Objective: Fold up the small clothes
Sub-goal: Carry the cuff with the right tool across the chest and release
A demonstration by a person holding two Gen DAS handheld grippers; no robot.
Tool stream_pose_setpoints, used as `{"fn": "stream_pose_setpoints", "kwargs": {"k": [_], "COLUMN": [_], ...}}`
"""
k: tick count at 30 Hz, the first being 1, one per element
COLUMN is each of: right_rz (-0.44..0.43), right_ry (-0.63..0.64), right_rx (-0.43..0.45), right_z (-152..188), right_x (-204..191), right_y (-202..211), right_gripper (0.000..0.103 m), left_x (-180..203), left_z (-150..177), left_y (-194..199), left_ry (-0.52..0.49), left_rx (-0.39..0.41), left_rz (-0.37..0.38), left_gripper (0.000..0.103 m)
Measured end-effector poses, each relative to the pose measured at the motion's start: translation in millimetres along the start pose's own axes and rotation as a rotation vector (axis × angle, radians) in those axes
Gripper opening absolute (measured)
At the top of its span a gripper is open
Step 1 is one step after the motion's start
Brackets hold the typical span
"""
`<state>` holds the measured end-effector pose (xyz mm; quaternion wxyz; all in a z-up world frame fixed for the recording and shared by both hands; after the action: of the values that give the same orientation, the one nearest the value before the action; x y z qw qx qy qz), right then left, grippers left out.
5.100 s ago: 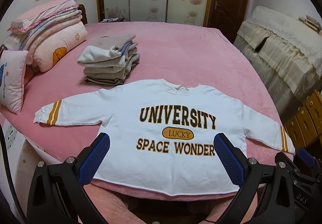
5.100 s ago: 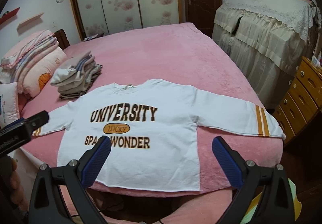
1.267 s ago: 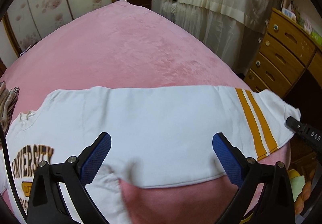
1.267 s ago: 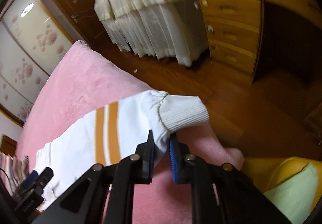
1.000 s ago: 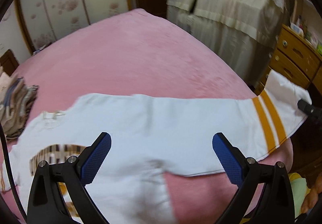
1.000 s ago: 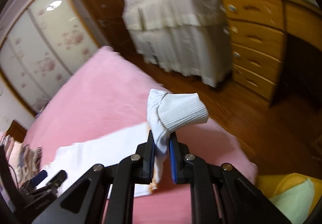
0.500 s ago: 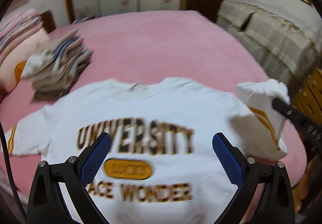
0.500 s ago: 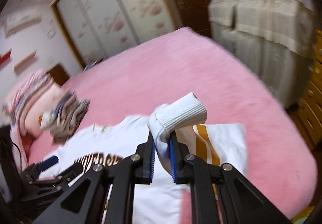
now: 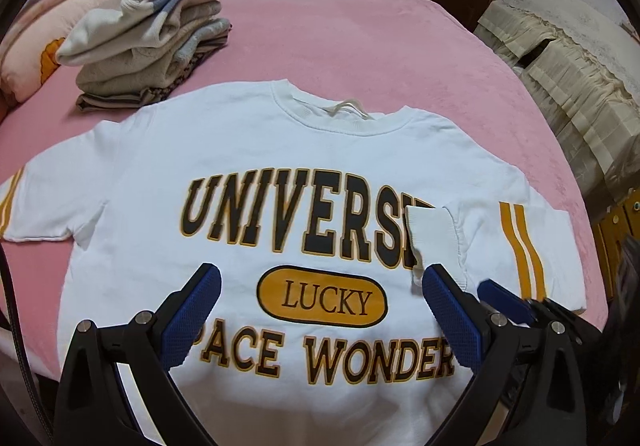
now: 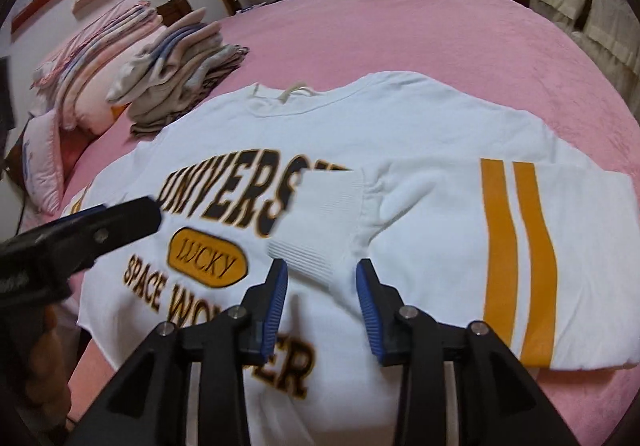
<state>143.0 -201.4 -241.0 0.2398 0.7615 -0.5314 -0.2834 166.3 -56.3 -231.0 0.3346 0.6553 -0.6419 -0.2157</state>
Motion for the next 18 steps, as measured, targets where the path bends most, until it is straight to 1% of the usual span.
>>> {"fn": "stream_pose_setpoints", "kwargs": {"k": [5,6,7,8,9,10,13,15,18], "right_rz": [0.037,0.054,0.066,0.074,0.093,0.102,0.139,0.149,0.162], "right_ry": [0.026,0.022,0.016,0.011,-0.002,-0.01,-0.068,-0.106,-0.157], "right_rx": [0.031,0.04,0.046,0.049,0.056,0.057,0.055,0.047,0.044], "right_z": [0.4,3.6,5.8,5.9,9.8,10.5,19.2,23.4,28.7], "right_x": [4.9,8.9,14.7,17.9,24.4,28.8,47.6,57.5,71.9], "right_y": [32.1,42.4,50.0,53.3,62.0,65.2,74.9,76.9,79.5], "right_gripper": [0.036,0.036,0.036,0.036,0.036,0.036,0.036,0.036,0.036], "left_x": [10.7,13.6,17.1,21.5,24.3,27.7,36.4,42.2,48.7], "left_z": [5.3,7.8,11.4,15.7,18.9,23.0,29.6,32.7,37.9], "left_y": [-12.0,-15.2,-19.4,-25.4,-29.2,-34.1,-44.6,-51.8,-64.0], "left_ry": [0.001,0.007,0.021,0.042,0.059,0.087,0.17,0.216,0.287], "left_rx": [-0.038,-0.053,-0.076,-0.112,-0.137,-0.166,-0.21,-0.234,-0.269], "left_rz": [0.068,0.092,0.125,0.17,0.196,0.225,0.301,0.344,0.378], "left_gripper": [0.1,0.094,0.083,0.078,0.071,0.069,0.069,0.069,0.069]}}
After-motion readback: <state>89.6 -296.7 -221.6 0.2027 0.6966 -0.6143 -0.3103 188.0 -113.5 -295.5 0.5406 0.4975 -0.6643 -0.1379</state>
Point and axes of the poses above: each gripper's, at about its wrist camera, not at the fingertips, and y roughly against the way its jaws point, x to its right, z to its underside, the point moved 6 cm from there along -y, roughly the way its jaws point, and after that the axes turned 13 degrees about x, right-handed, at the moved point
